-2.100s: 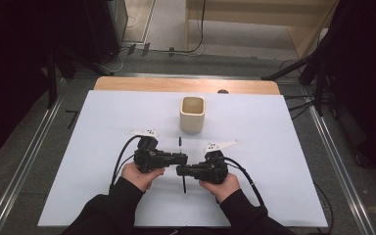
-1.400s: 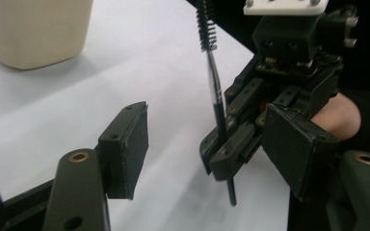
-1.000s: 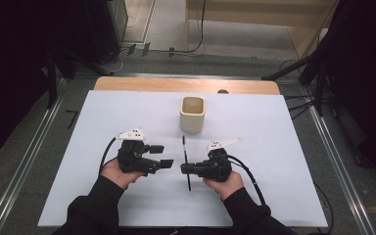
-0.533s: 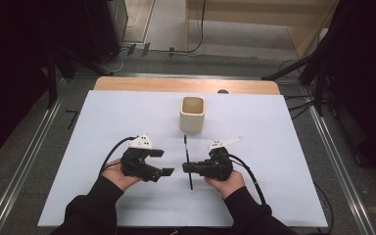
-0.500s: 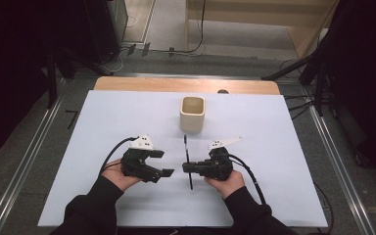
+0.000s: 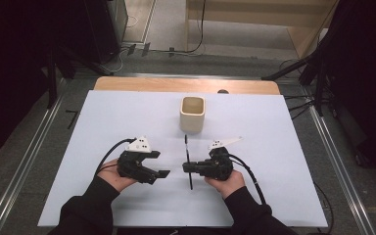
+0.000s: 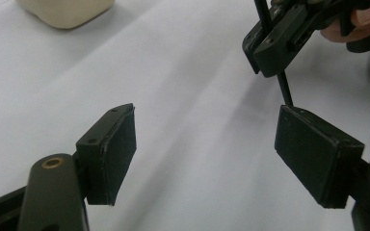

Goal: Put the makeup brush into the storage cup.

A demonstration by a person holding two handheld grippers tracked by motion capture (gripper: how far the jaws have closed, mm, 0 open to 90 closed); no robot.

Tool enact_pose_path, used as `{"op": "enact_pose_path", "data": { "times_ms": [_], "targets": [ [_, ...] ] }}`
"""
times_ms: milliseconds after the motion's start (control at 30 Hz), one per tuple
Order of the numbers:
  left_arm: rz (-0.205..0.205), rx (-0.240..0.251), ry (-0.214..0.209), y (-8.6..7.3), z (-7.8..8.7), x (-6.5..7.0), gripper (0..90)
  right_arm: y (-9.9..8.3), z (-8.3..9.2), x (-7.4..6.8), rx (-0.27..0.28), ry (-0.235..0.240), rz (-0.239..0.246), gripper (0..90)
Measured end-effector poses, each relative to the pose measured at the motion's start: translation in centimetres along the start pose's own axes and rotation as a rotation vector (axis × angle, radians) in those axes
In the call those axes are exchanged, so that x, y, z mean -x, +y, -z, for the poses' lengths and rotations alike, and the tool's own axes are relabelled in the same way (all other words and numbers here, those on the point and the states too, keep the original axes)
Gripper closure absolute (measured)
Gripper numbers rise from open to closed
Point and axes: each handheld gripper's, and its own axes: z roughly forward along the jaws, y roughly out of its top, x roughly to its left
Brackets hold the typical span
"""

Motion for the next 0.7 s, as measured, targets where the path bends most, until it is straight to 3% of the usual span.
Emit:
{"op": "enact_pose_path", "data": {
  "times_ms": [700],
  "targets": [
    [0.029,-0.061,0.063,-2.0,1.7,-0.9,22.7,0.1,0.2,0.1,0.006,-0.005,0.002,85.5]
  ]
}}
